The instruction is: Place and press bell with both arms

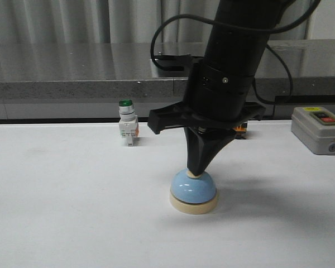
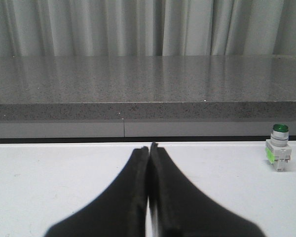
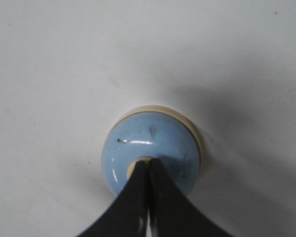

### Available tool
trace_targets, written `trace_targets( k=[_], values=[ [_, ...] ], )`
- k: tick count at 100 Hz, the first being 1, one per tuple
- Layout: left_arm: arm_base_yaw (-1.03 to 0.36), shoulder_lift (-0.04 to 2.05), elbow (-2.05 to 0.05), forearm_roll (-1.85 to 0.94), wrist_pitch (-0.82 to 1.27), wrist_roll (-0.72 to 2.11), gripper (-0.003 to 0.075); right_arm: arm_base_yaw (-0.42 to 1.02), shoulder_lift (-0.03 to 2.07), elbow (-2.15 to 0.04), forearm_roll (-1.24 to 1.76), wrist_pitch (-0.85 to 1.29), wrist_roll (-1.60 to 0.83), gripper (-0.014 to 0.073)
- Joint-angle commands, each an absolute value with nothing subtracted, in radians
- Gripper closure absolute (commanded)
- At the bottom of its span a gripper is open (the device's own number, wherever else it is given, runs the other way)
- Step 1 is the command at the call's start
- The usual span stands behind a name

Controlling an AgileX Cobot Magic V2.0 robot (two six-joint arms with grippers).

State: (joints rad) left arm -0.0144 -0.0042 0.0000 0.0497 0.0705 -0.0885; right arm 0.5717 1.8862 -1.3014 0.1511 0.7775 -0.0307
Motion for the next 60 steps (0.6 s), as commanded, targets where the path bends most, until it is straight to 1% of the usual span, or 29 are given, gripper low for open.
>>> trace_targets(
  k=[1, 15, 35, 60],
  values=[
    [-0.013, -0.034, 0.043, 0.041, -0.016, -0.097, 0.0741, 0.577, 1.856, -1.326, 0.163, 0.774, -0.042, 0.0654],
    [-0.013, -0.034, 0.043, 0.041, -0.016, -0.097, 0.0741, 0.577, 1.823, -1.327, 0.146, 0.788, -0.042, 0.0654],
    [-0.013, -0.034, 0.043, 0.041, -0.016, -0.097, 0.0741, 0.561, 1.678, -1.327, 0.086, 0.799, -0.021, 0.0654],
    [-0.013, -0.034, 0.043, 0.041, -0.016, -0.097, 0.0741, 0.435, 1.436, -1.277, -0.022, 0.773, 0.025, 0.0654]
  ],
)
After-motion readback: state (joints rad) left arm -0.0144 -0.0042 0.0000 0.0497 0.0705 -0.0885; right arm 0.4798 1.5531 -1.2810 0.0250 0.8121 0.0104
